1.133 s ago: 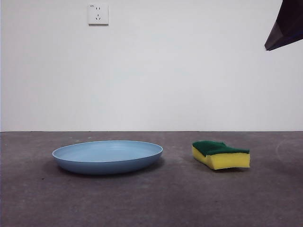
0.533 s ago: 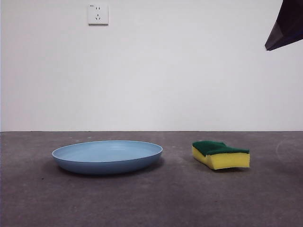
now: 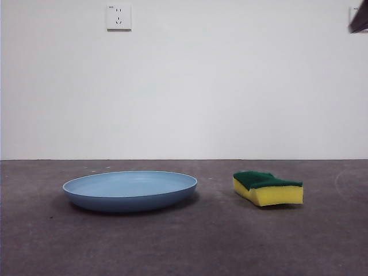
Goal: Pick up the plate,pick up the cloth,clean the plate with the cloth
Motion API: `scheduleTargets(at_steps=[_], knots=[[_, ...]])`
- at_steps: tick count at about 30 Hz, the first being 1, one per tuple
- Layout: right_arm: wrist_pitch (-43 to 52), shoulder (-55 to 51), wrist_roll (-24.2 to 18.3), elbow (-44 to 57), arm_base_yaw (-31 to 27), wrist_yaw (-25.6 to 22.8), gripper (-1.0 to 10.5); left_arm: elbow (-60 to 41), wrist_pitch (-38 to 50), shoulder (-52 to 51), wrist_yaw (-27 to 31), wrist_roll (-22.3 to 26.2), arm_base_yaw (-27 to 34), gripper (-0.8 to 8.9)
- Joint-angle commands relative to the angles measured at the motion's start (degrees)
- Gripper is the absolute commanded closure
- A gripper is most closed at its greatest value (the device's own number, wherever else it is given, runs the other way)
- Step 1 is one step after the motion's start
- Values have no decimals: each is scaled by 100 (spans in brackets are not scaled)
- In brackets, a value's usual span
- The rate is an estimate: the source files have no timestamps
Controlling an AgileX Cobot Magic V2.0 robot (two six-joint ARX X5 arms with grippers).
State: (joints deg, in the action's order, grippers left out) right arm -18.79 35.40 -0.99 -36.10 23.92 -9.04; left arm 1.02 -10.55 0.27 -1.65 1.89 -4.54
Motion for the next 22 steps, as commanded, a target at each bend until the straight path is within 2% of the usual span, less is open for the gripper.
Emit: scheduleTargets(at_steps=[1,2,4,8,16,22], knots=[[595,-544,-164,649,-680,522,945,-76,9,-15,2,-37,15,817],[887,-815,-155,964,-942,732,945,-79,9,-15,2,-37,13,817],[1224,-1425,-144,1611,-1325,763,945,-79,9,-15,2,-37,15,817],[1290,-2070,-31,2330,-1591,761,945,-79,9,-15,2,-37,13,817],[1296,-3123,450,3403,-1700,763,945,-79,9,-15,2,-37,13,817],[955,-3534,647,3578,-1700,758,945,-79,11,-15,2,-37,15,817]])
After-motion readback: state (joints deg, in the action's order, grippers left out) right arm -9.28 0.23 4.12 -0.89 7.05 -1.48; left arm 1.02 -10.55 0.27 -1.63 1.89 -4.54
